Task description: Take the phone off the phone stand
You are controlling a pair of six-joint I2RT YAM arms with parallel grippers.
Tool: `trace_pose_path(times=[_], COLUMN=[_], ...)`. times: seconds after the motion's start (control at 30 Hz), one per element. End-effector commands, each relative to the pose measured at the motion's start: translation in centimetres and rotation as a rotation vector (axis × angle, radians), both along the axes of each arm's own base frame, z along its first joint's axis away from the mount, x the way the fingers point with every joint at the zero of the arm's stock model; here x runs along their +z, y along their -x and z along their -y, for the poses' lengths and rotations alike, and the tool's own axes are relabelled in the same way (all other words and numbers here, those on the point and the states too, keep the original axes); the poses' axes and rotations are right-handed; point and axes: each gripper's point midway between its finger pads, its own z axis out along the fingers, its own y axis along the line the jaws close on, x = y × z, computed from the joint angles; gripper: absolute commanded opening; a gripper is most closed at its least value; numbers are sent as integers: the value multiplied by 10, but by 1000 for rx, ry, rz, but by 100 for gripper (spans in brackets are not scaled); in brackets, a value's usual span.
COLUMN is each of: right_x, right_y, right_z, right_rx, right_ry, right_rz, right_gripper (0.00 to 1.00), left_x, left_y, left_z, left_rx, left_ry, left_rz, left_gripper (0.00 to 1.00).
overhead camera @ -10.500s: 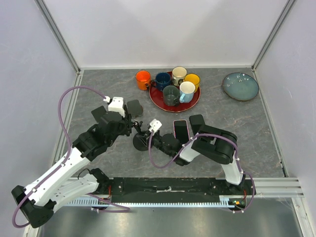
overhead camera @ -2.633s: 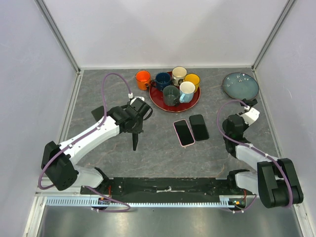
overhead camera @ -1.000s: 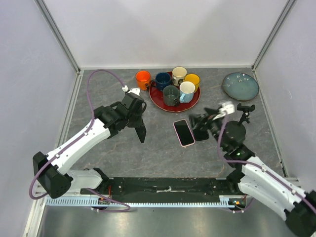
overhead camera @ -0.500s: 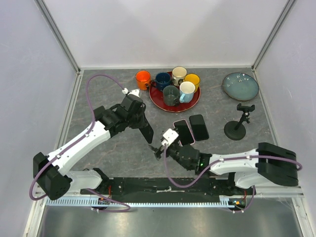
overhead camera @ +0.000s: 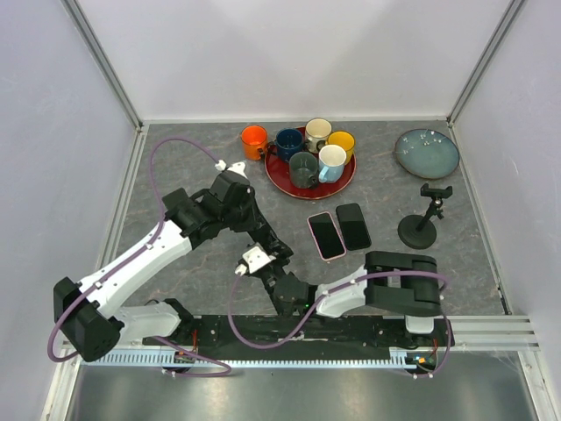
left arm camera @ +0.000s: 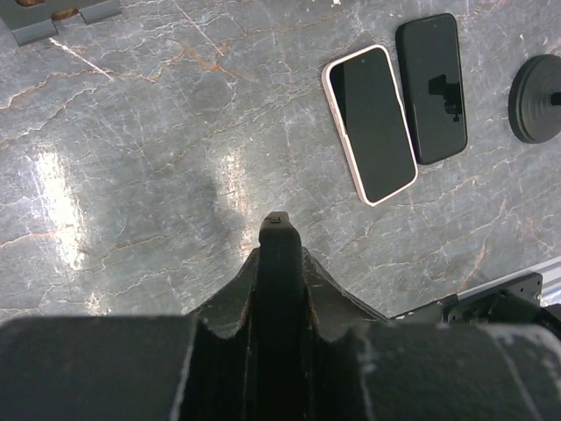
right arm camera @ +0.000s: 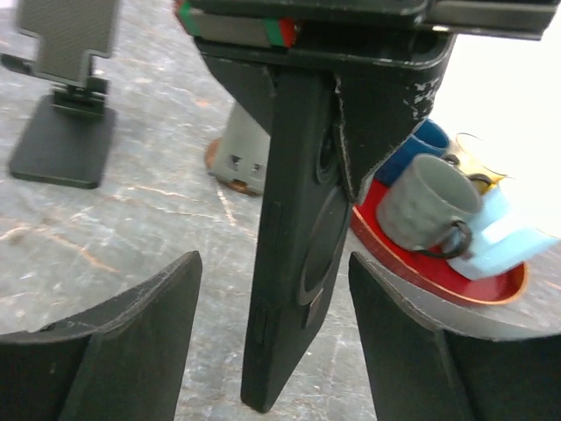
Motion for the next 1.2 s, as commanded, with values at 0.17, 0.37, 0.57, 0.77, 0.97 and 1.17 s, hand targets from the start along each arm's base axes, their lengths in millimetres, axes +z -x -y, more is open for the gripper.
trace_pose_path(times=[0.17, 0.37, 0.57, 0.77, 0.97, 1.17], right_x=[23, 15, -13, -26, -35, -49], right_y=[-14, -9, -4, -6, -25, -40], right_z=[3, 1, -6, -1, 18, 30], right_rx=[-176, -107, 51, 182, 217, 203], right_ry=[-34, -2, -1, -75, -200, -366], right_rz=[72, 22, -206, -468, -710, -919], right_gripper=[26, 0, 0, 0, 0, 0], left_x=[36, 46, 88, 137, 162, 163], left_y=[-2, -8, -24, -28, -11, 10], left_z=[9, -2, -44, -111, -144, -171], left_rx=[-3, 19, 130, 337, 398, 446], left_ry=[127, 81, -19, -119, -123, -112], left_rz=[84, 136, 307, 544, 692, 789], left_gripper=[2, 33, 85, 91, 92, 91])
